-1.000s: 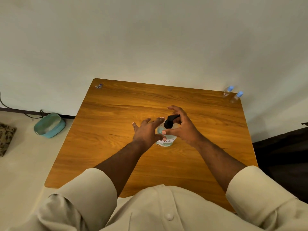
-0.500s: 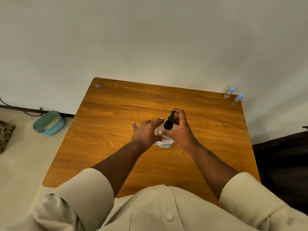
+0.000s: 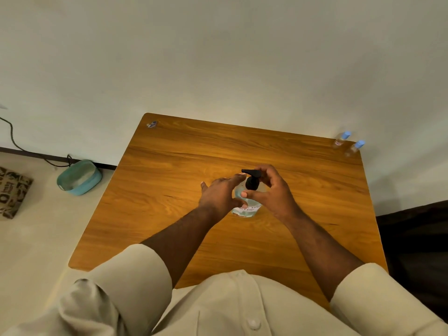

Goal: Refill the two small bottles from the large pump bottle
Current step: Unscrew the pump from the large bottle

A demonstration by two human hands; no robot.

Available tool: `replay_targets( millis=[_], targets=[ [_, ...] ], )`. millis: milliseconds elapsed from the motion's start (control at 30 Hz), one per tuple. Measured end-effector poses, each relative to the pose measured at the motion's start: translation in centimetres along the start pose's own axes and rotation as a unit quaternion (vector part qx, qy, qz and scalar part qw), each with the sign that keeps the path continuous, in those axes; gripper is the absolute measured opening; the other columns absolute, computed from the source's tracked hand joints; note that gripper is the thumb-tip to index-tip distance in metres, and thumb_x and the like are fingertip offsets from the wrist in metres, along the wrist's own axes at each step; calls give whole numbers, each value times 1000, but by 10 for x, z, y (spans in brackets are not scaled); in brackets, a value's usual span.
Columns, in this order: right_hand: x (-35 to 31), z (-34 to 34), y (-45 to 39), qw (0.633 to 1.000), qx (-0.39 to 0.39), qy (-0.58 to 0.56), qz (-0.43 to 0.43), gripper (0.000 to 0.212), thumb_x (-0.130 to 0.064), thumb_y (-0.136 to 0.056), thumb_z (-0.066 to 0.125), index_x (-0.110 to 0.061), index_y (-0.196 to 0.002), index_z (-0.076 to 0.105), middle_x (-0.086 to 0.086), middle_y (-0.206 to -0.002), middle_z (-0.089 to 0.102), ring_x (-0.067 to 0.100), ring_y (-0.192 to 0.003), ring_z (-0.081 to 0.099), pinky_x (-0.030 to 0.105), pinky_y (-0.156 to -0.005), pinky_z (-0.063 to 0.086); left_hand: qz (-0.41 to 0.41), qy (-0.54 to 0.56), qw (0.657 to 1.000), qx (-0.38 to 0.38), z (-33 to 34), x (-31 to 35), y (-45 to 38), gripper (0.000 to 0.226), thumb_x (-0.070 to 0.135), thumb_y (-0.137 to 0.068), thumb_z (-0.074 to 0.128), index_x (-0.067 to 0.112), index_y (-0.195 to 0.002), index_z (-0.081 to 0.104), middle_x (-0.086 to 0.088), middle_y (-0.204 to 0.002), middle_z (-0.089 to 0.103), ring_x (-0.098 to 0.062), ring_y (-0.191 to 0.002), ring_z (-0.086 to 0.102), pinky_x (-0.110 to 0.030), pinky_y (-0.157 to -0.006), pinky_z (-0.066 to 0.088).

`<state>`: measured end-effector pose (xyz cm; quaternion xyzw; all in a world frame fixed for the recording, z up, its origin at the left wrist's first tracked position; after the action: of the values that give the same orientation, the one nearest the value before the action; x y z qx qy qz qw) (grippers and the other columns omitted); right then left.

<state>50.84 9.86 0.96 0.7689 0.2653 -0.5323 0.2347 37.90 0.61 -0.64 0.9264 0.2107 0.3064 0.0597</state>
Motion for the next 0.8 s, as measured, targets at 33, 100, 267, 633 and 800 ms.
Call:
replay_targets(
  millis=[33, 100, 267, 633, 800],
  targets=[
    [-3, 2, 0, 1000, 7, 24, -16, 59, -21, -61, 88, -30, -107, 53, -1, -107, 63, 11, -104, 59, 22, -87, 49, 0, -2, 1000, 1, 1, 0, 0, 82, 42, -77, 74, 40, -145, 29, 4, -144, 49, -21, -137, 37, -70, -109, 14],
    [-6, 3, -1, 998, 19, 45, -26, 54, -14, -64, 86, -27, -105, 55, 0, -106, 62, 14, -102, 59, 25, -86, 51, -1, -3, 1000, 3, 1, 0, 1, 81, 43, -76, 74, 40, -144, 29, 4, -142, 51, -22, -136, 38, -70, -109, 13],
    [-5, -7, -3, 998, -63, 23, 10, 66, -3, -72, 78, -40, -122, 53, -8, -122, 60, 7, -123, 49, 39, -108, 40, 1, -18, 1000, 4, -2, 1, 2, 82, 43, -76, 74, 41, -144, 28, 8, -140, 53, -21, -132, 45, -74, -108, 2],
    [1, 0, 1, 999, -36, -7, 27, 77, -6, -74, 77, -49, -128, 43, -12, -120, 60, 4, -121, 50, 15, -88, 46, 8, -32, 999, 22, 3, 1, -2, 81, 45, -76, 73, 42, -141, 26, 11, -137, 56, -19, -128, 52, -71, -107, -9],
    [-7, 3, -2, 993, 10, 114, -27, 78, -18, -66, 85, -34, -131, 47, -11, -124, 49, 5, -117, 48, 6, -82, 39, 15, -33, 999, 28, 3, 2, -3, 80, 47, -76, 72, 41, -143, 27, 10, -139, 54, -19, -131, 49, -69, -107, -8]
  ],
)
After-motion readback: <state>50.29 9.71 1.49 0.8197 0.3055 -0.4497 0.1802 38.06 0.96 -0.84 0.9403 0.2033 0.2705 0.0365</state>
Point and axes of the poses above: each hand's wrist, its own y-axis away from the middle knuckle, its own z-axis out of the palm, x = y × z, the point moved 3 cm from there along -y, towards the middle knuckle
